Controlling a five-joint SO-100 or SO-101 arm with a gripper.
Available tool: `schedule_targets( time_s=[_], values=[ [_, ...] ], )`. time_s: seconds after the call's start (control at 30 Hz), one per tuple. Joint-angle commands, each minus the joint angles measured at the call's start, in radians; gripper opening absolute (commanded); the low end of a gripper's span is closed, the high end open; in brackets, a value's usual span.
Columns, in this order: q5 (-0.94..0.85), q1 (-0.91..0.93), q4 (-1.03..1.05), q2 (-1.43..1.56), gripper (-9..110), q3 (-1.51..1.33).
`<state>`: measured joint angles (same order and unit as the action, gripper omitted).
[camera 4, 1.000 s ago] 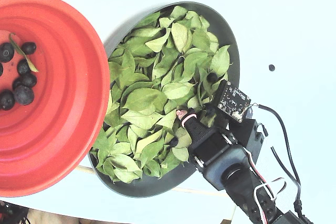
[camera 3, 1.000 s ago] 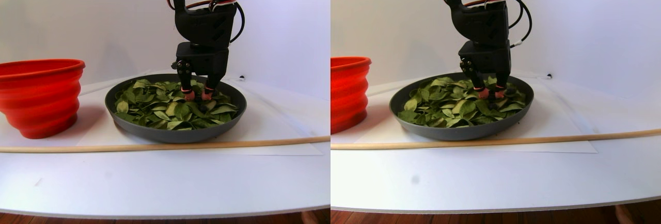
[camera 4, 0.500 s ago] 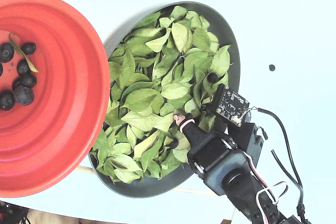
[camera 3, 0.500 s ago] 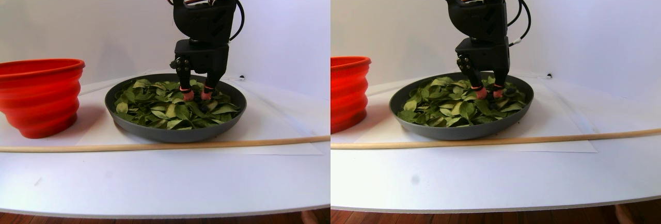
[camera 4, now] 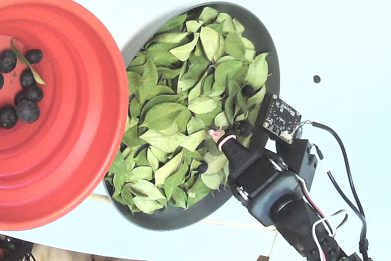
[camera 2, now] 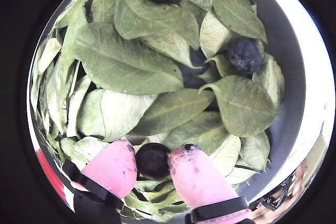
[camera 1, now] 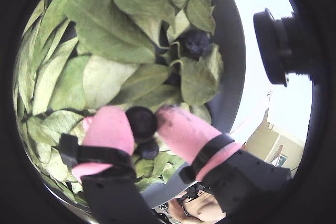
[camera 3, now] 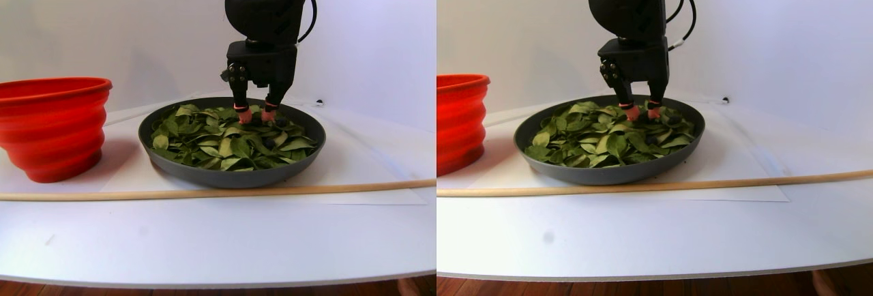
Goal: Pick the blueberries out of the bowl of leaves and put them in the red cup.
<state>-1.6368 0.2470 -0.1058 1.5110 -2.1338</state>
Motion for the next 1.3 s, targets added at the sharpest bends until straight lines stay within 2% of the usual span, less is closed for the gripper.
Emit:
schedule_targets(
  time_s=[0.0,1.27],
  values=[
    [0.000,-0.005,0.012,0.129,11,-0.002],
    [0.067,-0.201,0.252,0.465,10,-0.094]
  ],
)
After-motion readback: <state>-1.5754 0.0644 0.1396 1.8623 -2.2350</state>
